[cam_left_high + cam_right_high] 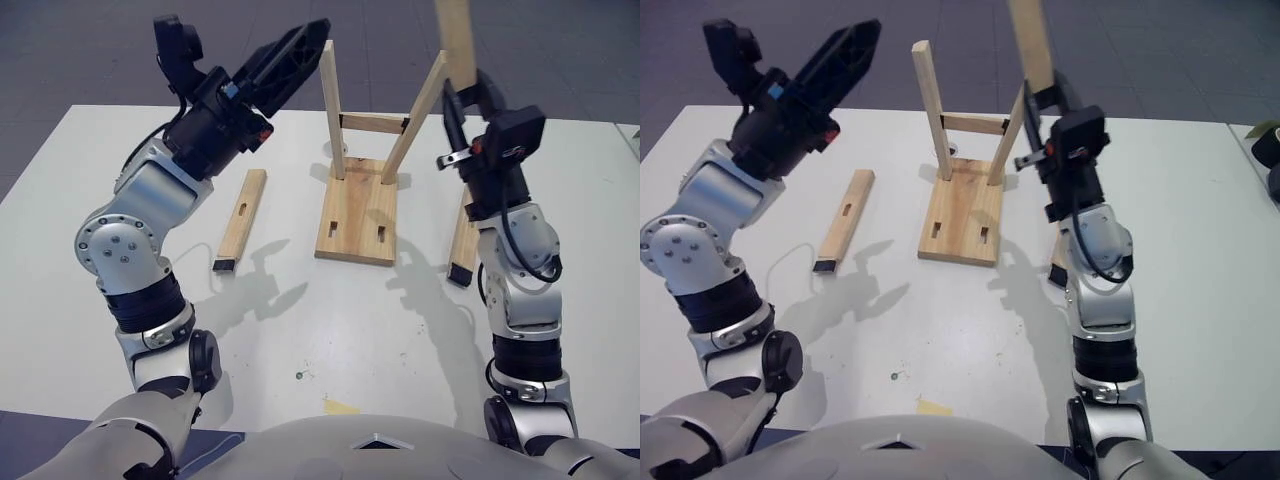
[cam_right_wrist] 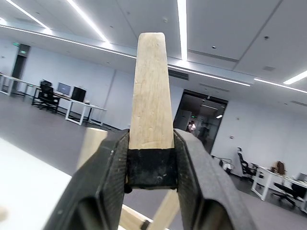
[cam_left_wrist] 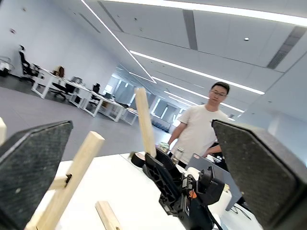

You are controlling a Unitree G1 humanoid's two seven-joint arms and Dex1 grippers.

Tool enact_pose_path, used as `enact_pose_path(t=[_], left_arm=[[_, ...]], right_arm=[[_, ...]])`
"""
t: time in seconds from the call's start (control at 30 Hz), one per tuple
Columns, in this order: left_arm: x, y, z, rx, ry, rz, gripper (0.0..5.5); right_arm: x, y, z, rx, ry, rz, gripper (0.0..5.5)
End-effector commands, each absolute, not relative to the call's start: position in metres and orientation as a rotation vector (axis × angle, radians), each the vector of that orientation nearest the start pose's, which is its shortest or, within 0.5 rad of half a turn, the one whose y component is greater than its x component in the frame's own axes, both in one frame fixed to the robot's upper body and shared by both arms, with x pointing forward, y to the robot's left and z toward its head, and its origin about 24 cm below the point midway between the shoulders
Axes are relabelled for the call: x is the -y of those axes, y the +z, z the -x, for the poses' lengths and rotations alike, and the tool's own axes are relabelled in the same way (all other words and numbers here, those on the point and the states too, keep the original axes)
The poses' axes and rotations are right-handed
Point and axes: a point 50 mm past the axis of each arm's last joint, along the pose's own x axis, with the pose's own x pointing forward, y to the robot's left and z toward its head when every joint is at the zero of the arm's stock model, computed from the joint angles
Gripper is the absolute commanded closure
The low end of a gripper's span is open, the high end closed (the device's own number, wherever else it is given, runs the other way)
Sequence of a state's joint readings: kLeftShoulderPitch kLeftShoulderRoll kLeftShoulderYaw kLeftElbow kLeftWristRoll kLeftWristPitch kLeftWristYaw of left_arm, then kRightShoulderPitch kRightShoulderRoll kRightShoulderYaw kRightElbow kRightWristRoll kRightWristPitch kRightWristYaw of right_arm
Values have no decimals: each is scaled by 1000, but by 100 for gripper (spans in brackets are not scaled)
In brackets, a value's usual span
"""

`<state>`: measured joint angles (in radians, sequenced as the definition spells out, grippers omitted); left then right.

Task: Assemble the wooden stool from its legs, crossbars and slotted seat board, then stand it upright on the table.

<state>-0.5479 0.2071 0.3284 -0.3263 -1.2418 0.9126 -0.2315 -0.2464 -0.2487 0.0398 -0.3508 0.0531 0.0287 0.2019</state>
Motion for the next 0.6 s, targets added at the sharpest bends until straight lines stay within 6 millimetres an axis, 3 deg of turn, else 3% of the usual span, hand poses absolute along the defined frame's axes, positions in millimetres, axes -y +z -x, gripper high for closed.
enact_pose_path(t=[0.03, 0.43, 0.6], left_arm=[[-132, 219, -275, 76, -932, 716, 10], [-130, 218, -275, 27, -932, 829, 10], [-125, 220, -274, 9, -946, 882, 10]], right_arm=[[129, 177, -259, 542, 396, 252, 418], [110, 180, -252, 587, 502, 252, 418], [93, 172, -246, 551, 657, 281, 418]])
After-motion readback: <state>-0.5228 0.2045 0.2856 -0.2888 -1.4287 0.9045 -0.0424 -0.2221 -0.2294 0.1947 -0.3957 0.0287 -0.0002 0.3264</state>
